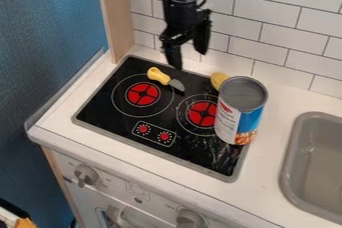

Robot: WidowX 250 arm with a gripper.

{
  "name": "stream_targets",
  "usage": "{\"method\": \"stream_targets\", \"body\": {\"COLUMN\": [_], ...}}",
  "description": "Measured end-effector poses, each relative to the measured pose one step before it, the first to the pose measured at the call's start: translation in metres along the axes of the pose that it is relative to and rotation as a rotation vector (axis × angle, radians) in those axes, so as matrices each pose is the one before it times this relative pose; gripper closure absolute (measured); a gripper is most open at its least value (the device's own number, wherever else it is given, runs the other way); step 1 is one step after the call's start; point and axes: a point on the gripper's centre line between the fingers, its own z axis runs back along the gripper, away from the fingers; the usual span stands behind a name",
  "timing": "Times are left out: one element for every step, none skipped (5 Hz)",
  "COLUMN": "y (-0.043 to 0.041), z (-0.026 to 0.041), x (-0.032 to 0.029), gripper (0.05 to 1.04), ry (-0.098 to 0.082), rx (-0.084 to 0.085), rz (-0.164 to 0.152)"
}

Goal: Carrying the yellow substance from behind the white can and putting it left of the can on a burner

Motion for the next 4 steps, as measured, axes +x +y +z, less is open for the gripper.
{"method": "stream_targets", "body": {"y": [-0.01184,-0.01188,-0.01217,-0.01067], "z": [0.00021,-0.00674,-0.01439,-0.0148], "x": [-0.02573,-0.0147,-0.00801,-0.00355], "gripper": [0.084,0.084,0.084,0.084], "ry": [0.0025,0.0094,0.0085,0.0045], "rx": [0.0001,0.0078,0.0558,0.0167], "rz": [-0.0889,-0.0888,-0.0659,-0.0197]}}
